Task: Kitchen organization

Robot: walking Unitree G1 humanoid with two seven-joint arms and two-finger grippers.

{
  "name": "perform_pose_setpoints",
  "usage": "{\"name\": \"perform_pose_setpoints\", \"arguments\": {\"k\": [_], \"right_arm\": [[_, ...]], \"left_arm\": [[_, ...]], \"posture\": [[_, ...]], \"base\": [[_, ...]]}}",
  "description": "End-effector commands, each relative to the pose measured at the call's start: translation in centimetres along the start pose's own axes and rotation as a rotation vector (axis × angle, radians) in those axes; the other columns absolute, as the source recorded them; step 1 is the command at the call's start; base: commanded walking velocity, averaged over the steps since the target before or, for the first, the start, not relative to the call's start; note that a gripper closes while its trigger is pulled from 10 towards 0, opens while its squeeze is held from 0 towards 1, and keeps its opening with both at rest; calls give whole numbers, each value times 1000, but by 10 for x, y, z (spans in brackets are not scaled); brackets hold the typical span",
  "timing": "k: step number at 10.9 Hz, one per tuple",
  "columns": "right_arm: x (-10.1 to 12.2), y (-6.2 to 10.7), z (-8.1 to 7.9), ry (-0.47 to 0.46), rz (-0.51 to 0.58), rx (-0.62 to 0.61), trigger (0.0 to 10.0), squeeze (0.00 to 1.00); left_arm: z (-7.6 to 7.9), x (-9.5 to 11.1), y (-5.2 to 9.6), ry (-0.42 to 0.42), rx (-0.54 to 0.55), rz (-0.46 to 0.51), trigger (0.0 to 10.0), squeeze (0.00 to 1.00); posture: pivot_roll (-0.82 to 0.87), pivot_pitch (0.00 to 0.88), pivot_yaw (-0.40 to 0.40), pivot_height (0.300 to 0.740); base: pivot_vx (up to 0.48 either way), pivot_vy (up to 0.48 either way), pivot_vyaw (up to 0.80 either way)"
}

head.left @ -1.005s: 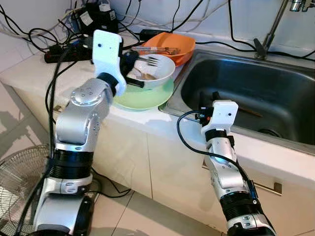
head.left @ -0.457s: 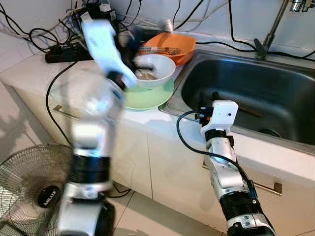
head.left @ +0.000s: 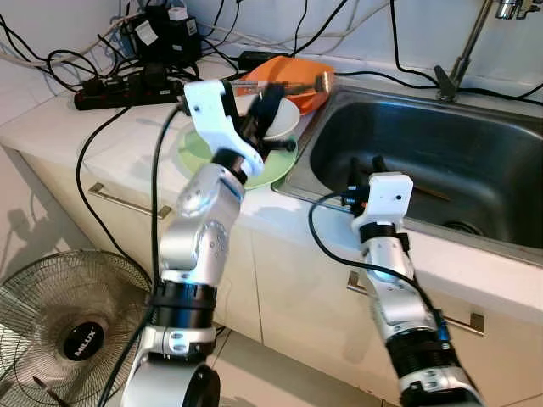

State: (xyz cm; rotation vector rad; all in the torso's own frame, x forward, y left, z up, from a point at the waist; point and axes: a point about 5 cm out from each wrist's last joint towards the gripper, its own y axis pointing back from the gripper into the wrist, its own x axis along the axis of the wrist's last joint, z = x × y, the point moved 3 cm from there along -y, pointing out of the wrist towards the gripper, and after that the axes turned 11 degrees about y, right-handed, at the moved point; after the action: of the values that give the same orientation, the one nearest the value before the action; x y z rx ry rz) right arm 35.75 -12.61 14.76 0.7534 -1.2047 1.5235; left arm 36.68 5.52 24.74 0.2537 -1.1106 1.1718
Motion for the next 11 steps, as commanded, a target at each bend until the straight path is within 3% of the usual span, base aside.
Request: {"name": "perform_pose_setpoints", "arguments": {"k": [1, 2, 3, 4, 5, 6, 8, 11], "right_arm": [[8, -5, -5, 25, 37, 18, 10000, 0], [10, -6, -3, 72, 53, 24, 10000, 0], [9, -7, 0, 98, 60, 29, 10000, 1000], [13, -10, 2, 221, 115, 51, 10000, 1000], [16, -10, 2, 265, 138, 60, 10000, 1000], [18, -11, 2, 307, 160, 70, 10000, 16], [22, -11, -5, 401, 210, 113, 10000, 0], [25, -9, -15, 438, 249, 133, 10000, 0]], "left_arm": [[3, -9, 1, 21, -16, -21, 10000, 0], [4, -17, 2, 38, -19, -36, 10000, 0], [5, -21, 3, 47, -21, -47, 10000, 0], [5, -28, 5, 50, -31, -70, 10000, 0], [6, -30, 6, 51, -38, -79, 10000, 0], [7, -32, 7, 51, -48, -90, 10000, 0], [11, -34, 8, 60, -76, -104, 10000, 0], [19, -44, 10, 57, -131, -166, 10000, 0]], "posture": [[76, 0, 84, 740], [73, 0, 84, 740], [73, 0, 83, 740], [66, 0, 88, 740], [65, 0, 89, 740], [66, 0, 86, 740], [65, 0, 87, 740], [62, 0, 95, 740]], "base": [[0, 0, 0], [0, 0, 0], [0, 0, 0], [0, 0, 0], [0, 0, 0], [0, 0, 0], [0, 0, 0], [0, 0, 0]]}}
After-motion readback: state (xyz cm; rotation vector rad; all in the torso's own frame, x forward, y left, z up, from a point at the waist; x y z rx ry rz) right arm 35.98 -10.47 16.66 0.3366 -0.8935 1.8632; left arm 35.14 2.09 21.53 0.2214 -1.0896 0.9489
